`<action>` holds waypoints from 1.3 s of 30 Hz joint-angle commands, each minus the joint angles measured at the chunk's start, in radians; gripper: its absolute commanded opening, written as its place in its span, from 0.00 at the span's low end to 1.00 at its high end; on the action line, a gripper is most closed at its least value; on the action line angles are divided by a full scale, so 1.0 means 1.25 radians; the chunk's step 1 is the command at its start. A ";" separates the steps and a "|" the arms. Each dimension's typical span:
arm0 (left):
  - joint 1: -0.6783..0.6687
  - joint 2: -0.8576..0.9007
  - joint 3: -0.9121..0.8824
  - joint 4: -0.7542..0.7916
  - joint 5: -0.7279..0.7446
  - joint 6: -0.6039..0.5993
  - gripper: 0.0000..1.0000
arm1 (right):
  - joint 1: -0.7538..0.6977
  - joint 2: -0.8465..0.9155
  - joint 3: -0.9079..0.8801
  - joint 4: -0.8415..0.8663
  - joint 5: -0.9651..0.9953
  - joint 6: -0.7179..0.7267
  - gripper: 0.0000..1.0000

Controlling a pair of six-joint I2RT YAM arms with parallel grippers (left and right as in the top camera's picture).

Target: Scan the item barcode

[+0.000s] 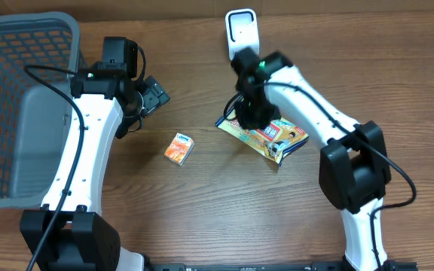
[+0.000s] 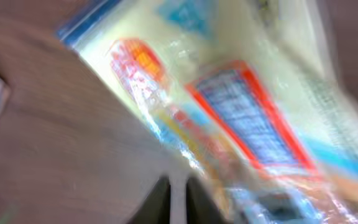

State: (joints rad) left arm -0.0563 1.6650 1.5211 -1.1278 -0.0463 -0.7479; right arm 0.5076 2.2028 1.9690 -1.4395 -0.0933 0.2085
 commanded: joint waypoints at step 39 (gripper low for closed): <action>0.003 -0.007 0.013 0.002 -0.013 0.015 1.00 | -0.334 -0.012 -0.171 0.004 -0.395 -0.490 0.87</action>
State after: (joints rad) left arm -0.0563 1.6650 1.5211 -1.1267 -0.0467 -0.7479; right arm 0.0769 2.2002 1.8145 -1.4689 -0.4244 -0.2554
